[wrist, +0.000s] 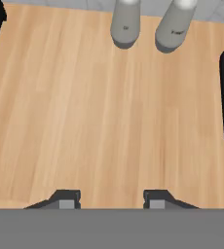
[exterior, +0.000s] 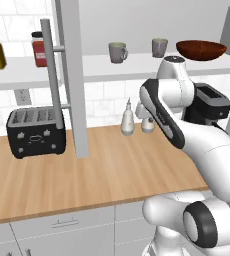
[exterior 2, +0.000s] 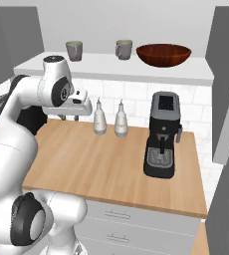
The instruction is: Gather all objects into one cabinet and sort the glasses and bowls to opposite sides.
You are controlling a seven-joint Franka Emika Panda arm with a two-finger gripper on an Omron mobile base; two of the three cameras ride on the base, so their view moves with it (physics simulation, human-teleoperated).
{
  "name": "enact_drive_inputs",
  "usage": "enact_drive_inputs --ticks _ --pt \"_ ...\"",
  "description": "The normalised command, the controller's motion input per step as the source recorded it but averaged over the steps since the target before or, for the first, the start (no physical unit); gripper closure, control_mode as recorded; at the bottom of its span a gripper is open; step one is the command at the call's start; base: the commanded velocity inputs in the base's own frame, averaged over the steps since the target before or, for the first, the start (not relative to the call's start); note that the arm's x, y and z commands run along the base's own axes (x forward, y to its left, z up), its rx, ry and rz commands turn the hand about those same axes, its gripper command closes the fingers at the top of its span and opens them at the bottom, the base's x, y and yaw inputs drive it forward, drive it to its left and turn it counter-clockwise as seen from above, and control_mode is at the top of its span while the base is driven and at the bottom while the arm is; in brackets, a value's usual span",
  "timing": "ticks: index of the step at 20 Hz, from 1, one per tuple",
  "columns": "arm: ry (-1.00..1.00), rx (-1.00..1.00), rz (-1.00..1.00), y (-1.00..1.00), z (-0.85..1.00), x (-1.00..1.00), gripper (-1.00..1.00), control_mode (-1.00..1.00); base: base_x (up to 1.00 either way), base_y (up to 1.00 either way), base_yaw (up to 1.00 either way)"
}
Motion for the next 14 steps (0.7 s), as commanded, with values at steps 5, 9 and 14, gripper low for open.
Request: enact_drive_inputs --ticks 5,9,14 --pt "0.01 0.02 0.0 0.0 -0.09 -0.1 -1.0 -1.0 0.0 0.0 0.0" --pt "-0.22 0.0 0.0 0.0 0.0 -0.71 -1.0 -1.0 0.0 0.0 0.0" --pt "-0.4 0.0 0.0 0.0 0.09 -0.96 -1.0 -1.0 0.0 0.0 0.0"
